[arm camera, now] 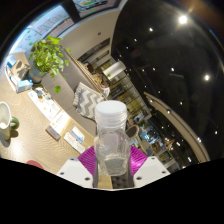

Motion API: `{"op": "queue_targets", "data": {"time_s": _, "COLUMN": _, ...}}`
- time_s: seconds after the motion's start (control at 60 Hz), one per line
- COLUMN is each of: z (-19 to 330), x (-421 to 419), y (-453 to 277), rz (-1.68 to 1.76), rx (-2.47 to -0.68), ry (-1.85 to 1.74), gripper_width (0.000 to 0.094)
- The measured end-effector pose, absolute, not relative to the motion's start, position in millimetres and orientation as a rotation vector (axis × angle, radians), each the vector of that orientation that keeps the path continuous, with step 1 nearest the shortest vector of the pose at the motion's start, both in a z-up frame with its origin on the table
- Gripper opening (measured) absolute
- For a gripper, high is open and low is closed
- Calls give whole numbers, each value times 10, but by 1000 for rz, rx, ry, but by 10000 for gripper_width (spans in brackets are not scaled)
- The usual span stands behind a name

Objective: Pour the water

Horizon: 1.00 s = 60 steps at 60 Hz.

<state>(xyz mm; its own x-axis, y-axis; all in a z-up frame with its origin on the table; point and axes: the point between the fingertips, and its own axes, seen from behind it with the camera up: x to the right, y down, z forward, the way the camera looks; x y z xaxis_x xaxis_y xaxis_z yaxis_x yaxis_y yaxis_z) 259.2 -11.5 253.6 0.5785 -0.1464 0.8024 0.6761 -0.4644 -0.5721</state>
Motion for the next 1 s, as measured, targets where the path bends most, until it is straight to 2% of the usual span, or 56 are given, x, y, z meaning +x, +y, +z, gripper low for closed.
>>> {"op": "queue_targets", "data": {"time_s": 0.083, "z": 2719, "x": 2090, "y": 51, "rz": -1178, "rx": -1711, "ry": -625, "gripper_width": 404}}
{"op": "queue_targets", "data": {"time_s": 0.167, "z": 2721, "x": 1581, "y": 176, "rz": -1289, "rx": -1609, "ry": -823, "gripper_width": 402}}
{"op": "queue_targets", "data": {"time_s": 0.467, "z": 1984, "x": 581, "y": 301, "rz": -1596, "rx": -1233, "ry": -1478, "gripper_width": 402}}
{"op": "queue_targets", "data": {"time_s": 0.617, "z": 1730, "x": 469, "y": 273, "rz": -1644, "rx": -1148, "ry": -1630, "gripper_width": 399}}
{"op": "queue_targets", "data": {"time_s": 0.783, "z": 1712, "x": 510, "y": 222, "rz": -1602, "rx": -1215, "ry": -1605, "gripper_width": 401}}
{"op": "queue_targets", "data": {"time_s": 1.0, "z": 2188, "x": 738, "y": 45, "rz": -1212, "rx": -1623, "ry": -1120, "gripper_width": 402}}
